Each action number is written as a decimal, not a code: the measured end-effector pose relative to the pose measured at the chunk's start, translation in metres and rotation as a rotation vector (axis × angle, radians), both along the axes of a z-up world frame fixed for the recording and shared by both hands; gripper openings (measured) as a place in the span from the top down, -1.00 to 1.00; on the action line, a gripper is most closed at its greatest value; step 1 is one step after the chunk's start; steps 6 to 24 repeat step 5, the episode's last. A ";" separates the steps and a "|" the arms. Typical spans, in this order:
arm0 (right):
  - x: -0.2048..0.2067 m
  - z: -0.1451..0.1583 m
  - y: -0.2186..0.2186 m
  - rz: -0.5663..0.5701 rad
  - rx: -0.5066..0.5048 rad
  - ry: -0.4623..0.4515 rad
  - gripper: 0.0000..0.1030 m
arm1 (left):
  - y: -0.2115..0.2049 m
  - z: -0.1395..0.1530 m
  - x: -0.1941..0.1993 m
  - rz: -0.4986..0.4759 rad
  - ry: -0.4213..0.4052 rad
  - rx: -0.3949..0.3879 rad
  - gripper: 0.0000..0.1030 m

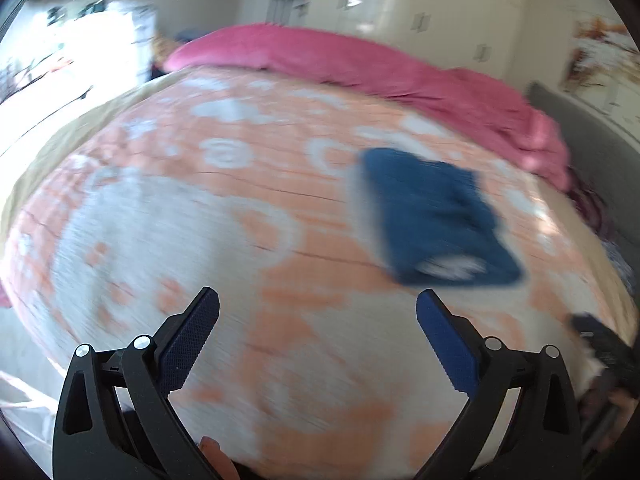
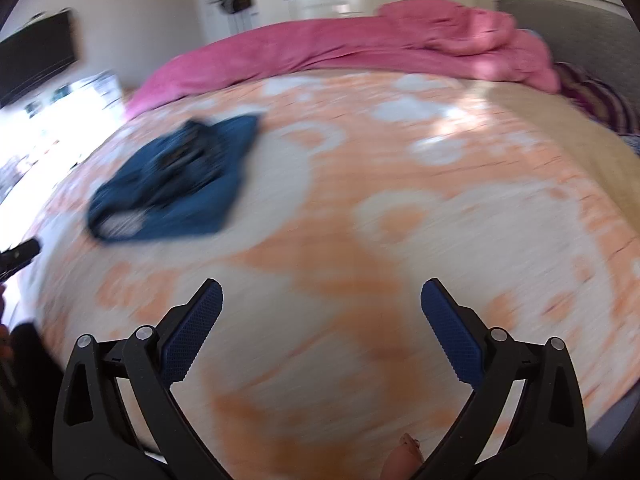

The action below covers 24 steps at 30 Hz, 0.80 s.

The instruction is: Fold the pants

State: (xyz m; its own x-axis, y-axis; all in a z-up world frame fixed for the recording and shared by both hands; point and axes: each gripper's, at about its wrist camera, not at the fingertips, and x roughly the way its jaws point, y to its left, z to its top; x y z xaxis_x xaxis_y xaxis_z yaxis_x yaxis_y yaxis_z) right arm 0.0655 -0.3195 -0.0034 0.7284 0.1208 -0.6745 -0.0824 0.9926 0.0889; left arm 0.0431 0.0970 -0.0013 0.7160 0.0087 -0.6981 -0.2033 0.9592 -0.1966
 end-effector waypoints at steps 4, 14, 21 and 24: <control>0.049 0.023 -0.096 -0.225 -0.060 0.007 -0.83 | 0.082 -0.006 0.063 0.160 0.104 0.112 -0.91; 0.062 0.023 -0.119 -0.276 -0.068 0.018 -0.83 | 0.101 -0.010 0.081 0.183 0.141 0.125 -0.91; 0.062 0.023 -0.119 -0.276 -0.068 0.018 -0.83 | 0.101 -0.010 0.081 0.183 0.141 0.125 -0.91; 0.062 0.023 -0.119 -0.276 -0.068 0.018 -0.83 | 0.101 -0.010 0.081 0.183 0.141 0.125 -0.91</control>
